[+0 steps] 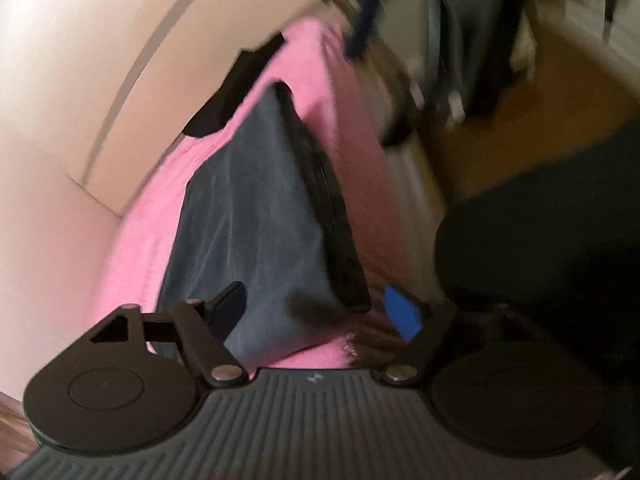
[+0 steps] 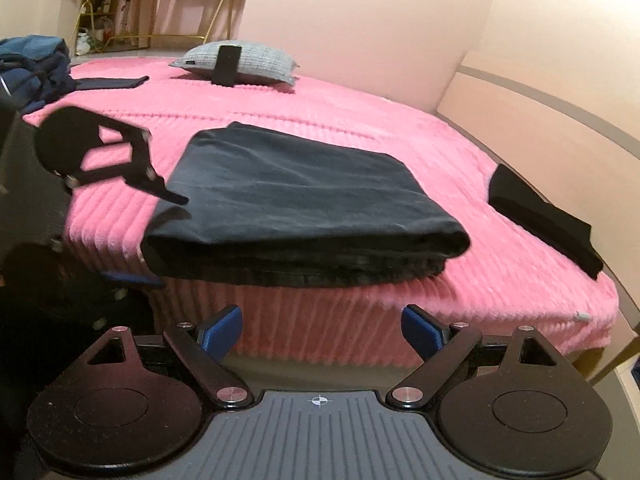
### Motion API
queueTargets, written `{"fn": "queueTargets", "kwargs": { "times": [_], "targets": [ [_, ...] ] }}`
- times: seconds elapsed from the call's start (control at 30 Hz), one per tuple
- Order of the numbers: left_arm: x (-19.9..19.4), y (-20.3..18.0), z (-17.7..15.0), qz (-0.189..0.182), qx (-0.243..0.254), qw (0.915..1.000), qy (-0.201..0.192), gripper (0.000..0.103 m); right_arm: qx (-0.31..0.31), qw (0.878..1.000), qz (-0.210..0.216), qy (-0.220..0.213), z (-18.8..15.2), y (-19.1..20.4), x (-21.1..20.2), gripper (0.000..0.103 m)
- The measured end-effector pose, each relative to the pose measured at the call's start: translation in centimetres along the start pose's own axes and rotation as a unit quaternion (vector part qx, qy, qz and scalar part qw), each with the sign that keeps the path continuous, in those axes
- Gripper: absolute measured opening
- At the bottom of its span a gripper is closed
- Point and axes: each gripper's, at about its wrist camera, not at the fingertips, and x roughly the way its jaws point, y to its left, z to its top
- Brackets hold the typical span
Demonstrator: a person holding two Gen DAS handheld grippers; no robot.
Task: Fold clothes
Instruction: 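Lift the folded jeans bundle with both grippers and carry it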
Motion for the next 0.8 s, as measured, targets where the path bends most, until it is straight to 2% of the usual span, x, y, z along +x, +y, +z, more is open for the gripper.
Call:
{"fn": "queueTargets", "kwargs": {
  "times": [0.07,0.1,0.2,0.27,0.47,0.6,0.67,0.8],
  "targets": [
    [2.0,-1.3,0.7,0.019,0.028,0.9990,0.029,0.053,-0.001,1.000,-0.007,0.002,-0.2,-0.4,-0.4,0.089],
    [2.8,-1.6,0.9,0.026,0.036,0.9982,0.041,0.052,-0.002,1.000,-0.011,0.003,-0.3,-0.6,-0.6,0.089],
    [2.4,-0.2,1.1,0.016,0.015,0.9990,0.039,0.030,-0.006,1.000,-0.017,0.002,-0.4,-1.0,-1.0,0.089],
    [0.7,1.8,0.6,0.019,0.005,0.9995,0.025,0.025,-0.016,1.000,-0.019,-0.003,-0.2,-0.9,-1.0,0.089],
    [-1.2,8.4,-3.3,0.040,-0.002,0.9985,0.038,0.024,-0.100,0.995,-0.004,-0.025,1.6,2.2,1.5,0.089],
    [-0.7,10.5,-7.1,0.020,-0.035,0.9980,0.050,0.024,-0.163,0.985,0.022,-0.043,2.5,5.6,4.1,0.089],
    [-0.4,11.6,-9.1,-0.002,-0.076,0.9958,0.051,0.023,-0.213,0.975,0.011,-0.060,2.9,7.5,5.4,0.089],
    [-0.7,12.3,-9.3,-0.014,-0.112,0.9928,0.039,0.022,-0.277,0.959,-0.031,-0.059,2.5,7.0,8.1,0.090]
  ]
}}
